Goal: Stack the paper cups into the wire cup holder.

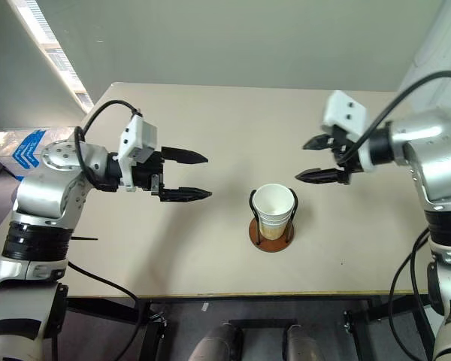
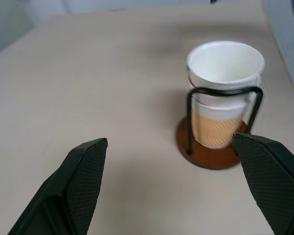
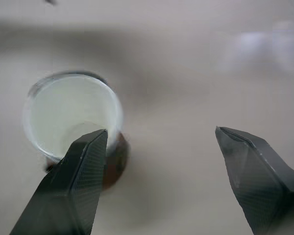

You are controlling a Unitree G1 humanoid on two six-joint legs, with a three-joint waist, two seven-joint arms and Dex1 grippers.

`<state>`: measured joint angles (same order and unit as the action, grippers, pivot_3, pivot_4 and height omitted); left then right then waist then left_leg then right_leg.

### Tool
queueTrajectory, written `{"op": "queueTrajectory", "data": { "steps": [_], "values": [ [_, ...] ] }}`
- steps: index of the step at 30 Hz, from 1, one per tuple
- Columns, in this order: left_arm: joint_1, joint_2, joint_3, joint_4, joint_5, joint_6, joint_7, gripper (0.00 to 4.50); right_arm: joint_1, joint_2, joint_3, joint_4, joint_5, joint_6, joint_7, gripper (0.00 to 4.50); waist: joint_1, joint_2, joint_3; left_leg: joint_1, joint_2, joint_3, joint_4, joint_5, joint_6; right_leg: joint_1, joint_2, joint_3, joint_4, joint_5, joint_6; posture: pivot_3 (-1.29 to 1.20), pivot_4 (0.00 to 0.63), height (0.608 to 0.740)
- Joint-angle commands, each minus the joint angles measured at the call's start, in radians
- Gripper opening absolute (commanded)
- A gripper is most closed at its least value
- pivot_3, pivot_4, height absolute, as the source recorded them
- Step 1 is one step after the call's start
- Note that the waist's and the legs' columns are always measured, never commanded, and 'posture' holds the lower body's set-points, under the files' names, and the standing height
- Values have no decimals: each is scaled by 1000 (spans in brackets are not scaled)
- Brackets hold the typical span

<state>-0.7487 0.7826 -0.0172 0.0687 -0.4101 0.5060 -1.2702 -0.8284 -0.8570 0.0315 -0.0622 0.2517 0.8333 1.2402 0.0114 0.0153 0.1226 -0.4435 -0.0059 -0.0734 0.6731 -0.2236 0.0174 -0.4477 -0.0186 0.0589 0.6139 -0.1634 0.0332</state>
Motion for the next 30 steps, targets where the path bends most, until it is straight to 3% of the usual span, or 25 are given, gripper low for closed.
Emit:
{"op": "queueTrajectory", "data": {
  "steps": [1, 7, 13, 21, 30],
  "values": [
    [26, -13, 75, -50, -32, 36, 92, 4500, 81, 15, -153, -2, 40, 36, -129, 3715, -1, 0, 0, 0, 0, 0, 0, 0, 0, 0, 0, 0, 0, 0, 0, 0, 150, 740],
    [84, -46, 147, -77, -52, 102, 243, 4500, 194, 113, -329, 49, 75, 78, -367, 3715, -2, 0, 0, 3, 0, 0, -2, 0, 0, 0, 0, 1, 3, 2, 4, 0, 150, 740],
    [179, -59, 202, -134, -72, 114, 330, 4500, 231, 188, -401, 85, 98, 21, -511, 3715, -5, 0, 0, 9, 0, 1, -5, 3, 0, 3, 0, 1, 4, 2, 0, 0, 150, 740],
    [249, -62, 270, -165, -84, 113, 438, 4500, 268, 206, -328, 150, 53, -124, -549, 3715, -3, 0, 0, 9, 0, 0, -5, 4, 0, 4, 0, 1, 4, 2, 0, 0, 150, 740],
    [306, -57, 319, -218, -92, 114, 518, 4500, 161, 196, -276, 319, 31, -209, -558, 3715, -3, 1, 0, 9, 0, 0, -6, 4, 0, 3, 0, 1, 4, 2, -1, 0, 150, 740]
  ]
}}
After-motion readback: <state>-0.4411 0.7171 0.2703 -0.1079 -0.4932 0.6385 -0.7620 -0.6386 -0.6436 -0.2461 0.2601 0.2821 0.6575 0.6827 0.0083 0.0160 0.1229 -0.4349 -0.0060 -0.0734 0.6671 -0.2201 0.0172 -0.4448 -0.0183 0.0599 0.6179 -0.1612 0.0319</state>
